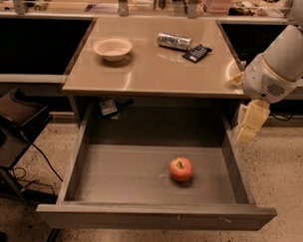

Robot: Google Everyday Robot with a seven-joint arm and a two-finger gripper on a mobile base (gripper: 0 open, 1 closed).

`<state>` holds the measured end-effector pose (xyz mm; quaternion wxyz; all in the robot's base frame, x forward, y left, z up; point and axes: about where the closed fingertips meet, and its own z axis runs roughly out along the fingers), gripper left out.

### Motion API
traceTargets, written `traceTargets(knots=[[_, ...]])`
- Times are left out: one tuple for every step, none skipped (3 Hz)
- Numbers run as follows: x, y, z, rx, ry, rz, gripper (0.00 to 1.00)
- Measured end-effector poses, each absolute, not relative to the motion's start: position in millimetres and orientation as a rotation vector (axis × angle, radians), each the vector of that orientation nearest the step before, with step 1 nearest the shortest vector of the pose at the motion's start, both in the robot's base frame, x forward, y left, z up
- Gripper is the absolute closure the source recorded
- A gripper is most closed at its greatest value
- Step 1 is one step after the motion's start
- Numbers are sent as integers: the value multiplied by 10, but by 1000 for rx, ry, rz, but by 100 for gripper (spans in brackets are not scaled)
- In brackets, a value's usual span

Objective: Pick apple from top drawer and place on counter

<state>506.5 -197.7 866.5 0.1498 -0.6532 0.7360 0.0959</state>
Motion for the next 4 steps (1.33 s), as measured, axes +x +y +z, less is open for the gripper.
traceTargets(knots=[[5065, -1977, 8665, -1877, 2115, 275, 0], [5099, -1867, 8423, -1882, 2059, 329, 0], [5169, -1545, 7963, -1934, 1947, 465, 0], [5211, -1350, 7541, -1957, 1867, 610, 0]])
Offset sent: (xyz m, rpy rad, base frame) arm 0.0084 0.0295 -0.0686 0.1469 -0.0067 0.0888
